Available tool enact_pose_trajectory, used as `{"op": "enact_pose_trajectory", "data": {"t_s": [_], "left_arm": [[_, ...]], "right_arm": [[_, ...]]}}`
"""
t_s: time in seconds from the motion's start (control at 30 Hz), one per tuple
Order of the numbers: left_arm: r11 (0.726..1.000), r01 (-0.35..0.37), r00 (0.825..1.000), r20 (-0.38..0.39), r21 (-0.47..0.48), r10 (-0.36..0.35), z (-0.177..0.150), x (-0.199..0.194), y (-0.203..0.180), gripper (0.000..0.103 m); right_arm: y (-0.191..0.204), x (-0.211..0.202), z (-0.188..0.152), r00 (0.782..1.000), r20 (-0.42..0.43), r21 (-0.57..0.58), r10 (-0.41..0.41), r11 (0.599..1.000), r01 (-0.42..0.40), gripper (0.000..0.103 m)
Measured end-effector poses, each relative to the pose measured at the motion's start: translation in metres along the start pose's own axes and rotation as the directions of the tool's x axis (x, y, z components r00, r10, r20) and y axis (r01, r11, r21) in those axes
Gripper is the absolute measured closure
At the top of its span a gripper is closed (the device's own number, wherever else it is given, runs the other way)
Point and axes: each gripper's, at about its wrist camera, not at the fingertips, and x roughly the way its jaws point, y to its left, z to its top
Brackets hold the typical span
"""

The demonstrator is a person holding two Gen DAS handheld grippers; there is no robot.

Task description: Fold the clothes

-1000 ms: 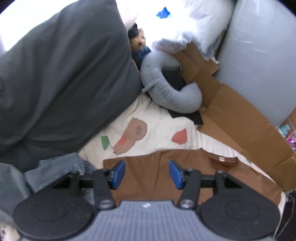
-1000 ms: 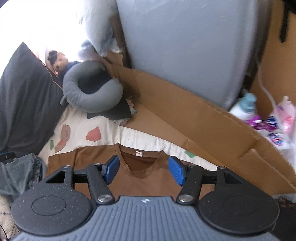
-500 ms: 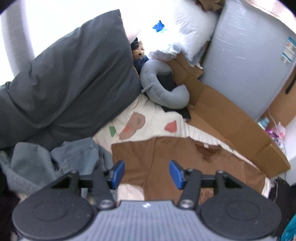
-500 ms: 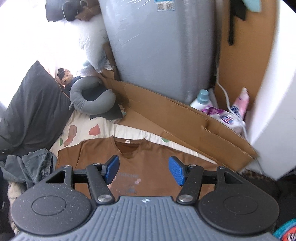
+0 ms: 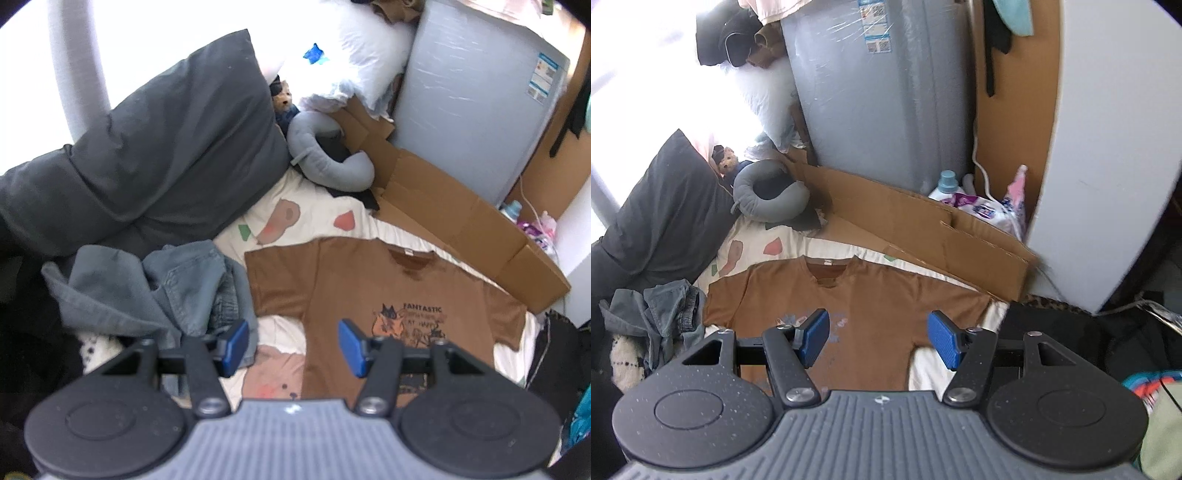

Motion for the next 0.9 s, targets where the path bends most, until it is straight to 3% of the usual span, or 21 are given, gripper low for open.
{"op": "enact_pose_trajectory", "data": {"t_s": [0.1, 0.27, 0.57, 0.73, 0.9], "left_arm": [[0.999, 0.018, 1.0, 0.005, -0.026, -0.018, -0.01, -0.008, 0.007, 0.044], [0.985, 0.065, 0.998, 0.002, -0.159, -0.066, -0.02, 0.002, 0.029, 0.044], [0.992, -0.019, 0.998, -0.065, -0.127, 0.011, -0.066, 0.032, 0.045, 0.044], [0.996, -0.002, 0.996, -0.091, -0.094, -0.007, -0.096, 0.047, 0.041, 0.039], [0.997, -0.024, 0.984, -0.177, -0.067, 0.012, -0.126, 0.069, 0.034, 0.036]], "right_arm": [[-0.003, -0.015, -0.02, 1.0, -0.001, -0.004, -0.001, 1.0, 0.001, 0.037], [-0.008, -0.018, -0.046, 1.0, -0.008, 0.011, -0.007, 1.0, 0.007, 0.037], [-0.017, 0.006, -0.109, 0.998, -0.063, 0.029, 0.006, 1.0, -0.004, 0.037], [-0.018, 0.03, -0.156, 0.991, -0.129, 0.062, 0.029, 0.998, -0.021, 0.038], [-0.009, 0.054, -0.202, 0.98, -0.193, 0.09, 0.048, 0.995, -0.031, 0.038]]}}
